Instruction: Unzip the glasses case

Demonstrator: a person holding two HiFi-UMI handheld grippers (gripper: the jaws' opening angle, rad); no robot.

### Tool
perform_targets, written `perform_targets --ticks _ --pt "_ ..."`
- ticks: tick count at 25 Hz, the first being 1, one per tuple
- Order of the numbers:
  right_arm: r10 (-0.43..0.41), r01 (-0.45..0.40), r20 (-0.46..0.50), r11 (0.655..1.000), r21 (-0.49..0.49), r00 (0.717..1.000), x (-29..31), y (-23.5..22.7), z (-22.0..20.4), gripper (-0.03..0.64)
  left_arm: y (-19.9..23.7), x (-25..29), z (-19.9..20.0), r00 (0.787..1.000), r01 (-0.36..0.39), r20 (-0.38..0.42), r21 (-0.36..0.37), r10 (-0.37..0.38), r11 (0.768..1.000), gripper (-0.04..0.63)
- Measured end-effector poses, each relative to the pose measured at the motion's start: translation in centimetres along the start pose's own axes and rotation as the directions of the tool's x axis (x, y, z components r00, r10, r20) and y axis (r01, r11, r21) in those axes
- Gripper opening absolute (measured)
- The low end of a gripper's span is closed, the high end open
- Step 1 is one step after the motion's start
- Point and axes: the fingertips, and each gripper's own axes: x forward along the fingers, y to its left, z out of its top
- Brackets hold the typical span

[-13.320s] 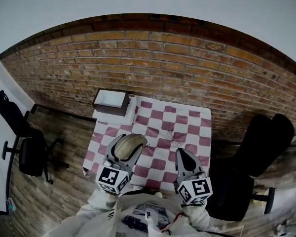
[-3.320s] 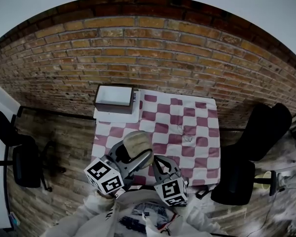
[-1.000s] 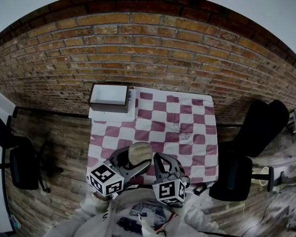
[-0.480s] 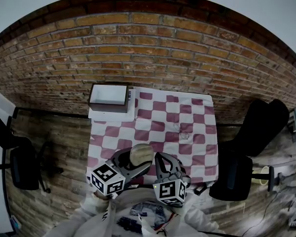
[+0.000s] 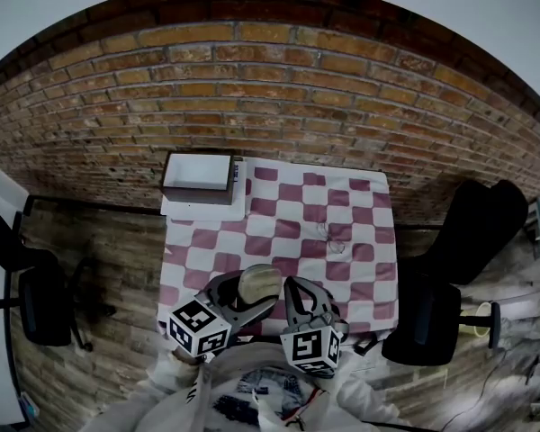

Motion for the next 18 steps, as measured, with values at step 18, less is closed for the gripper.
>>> perform_targets --ticks 18 --pt "-0.048 0.048 0.008 0.999 0.01 0.999 -0.4 -1.4 0.0 0.017 -0.3 0.9 -1.9 0.997 0.006 -0.079 0.037 -0.003 0.999 0.291"
